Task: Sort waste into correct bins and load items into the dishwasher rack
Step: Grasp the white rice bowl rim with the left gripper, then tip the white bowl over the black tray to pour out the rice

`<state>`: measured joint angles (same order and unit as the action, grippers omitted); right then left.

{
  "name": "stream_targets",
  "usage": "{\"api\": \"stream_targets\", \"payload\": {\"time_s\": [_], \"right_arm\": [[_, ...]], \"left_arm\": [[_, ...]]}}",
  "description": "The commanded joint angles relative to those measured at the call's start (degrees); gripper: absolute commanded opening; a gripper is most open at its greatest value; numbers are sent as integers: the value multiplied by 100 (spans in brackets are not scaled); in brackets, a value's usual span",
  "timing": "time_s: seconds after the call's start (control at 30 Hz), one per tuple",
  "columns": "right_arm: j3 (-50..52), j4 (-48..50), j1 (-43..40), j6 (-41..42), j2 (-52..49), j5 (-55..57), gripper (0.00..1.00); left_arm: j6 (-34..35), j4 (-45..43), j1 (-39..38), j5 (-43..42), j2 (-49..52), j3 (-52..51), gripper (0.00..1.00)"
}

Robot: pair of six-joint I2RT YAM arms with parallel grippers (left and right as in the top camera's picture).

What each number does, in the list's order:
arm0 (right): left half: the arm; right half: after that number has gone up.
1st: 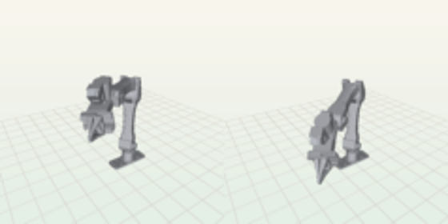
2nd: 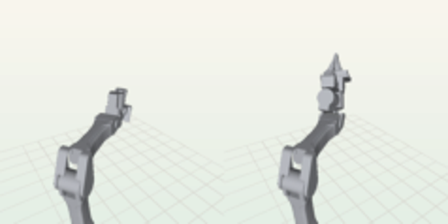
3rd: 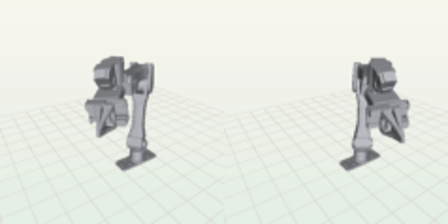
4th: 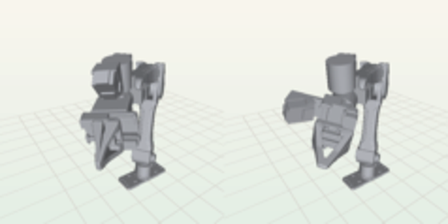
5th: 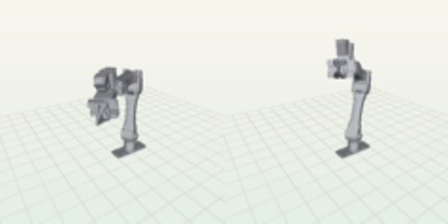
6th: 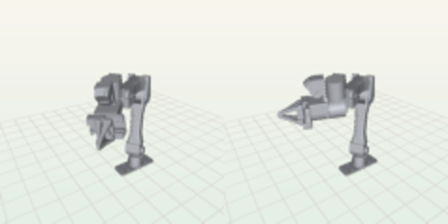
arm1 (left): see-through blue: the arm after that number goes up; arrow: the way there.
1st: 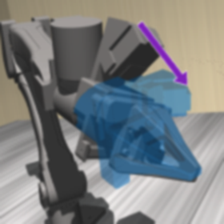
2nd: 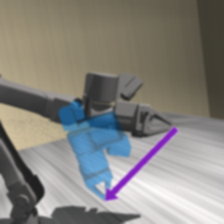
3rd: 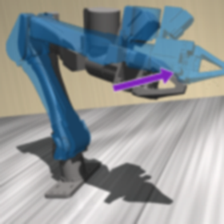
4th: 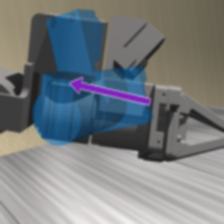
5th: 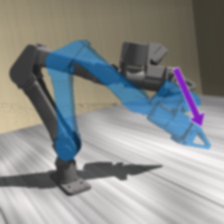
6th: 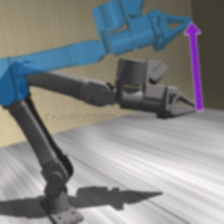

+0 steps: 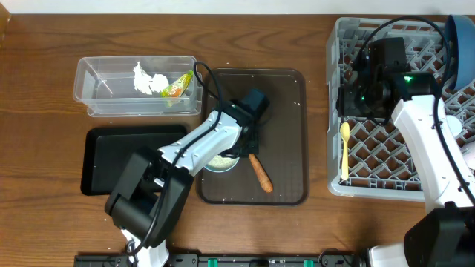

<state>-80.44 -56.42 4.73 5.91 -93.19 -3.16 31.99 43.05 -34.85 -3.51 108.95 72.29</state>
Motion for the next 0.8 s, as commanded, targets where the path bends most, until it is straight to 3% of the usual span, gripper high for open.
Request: {"api": "stream_targets", "payload": {"time_s": [0.0, 0.33, 0.77], "right_arm": [[33, -17, -17, 85, -48, 17, 63], [33, -17, -17, 85, -48, 17, 62], [33, -17, -22, 44, -48, 83, 62]], "left_arm": [[4, -33, 0, 149, 57, -39, 6], [-33, 387, 0, 503, -116, 286, 6], [-315, 776, 608, 542, -1491, 376, 5]]}}
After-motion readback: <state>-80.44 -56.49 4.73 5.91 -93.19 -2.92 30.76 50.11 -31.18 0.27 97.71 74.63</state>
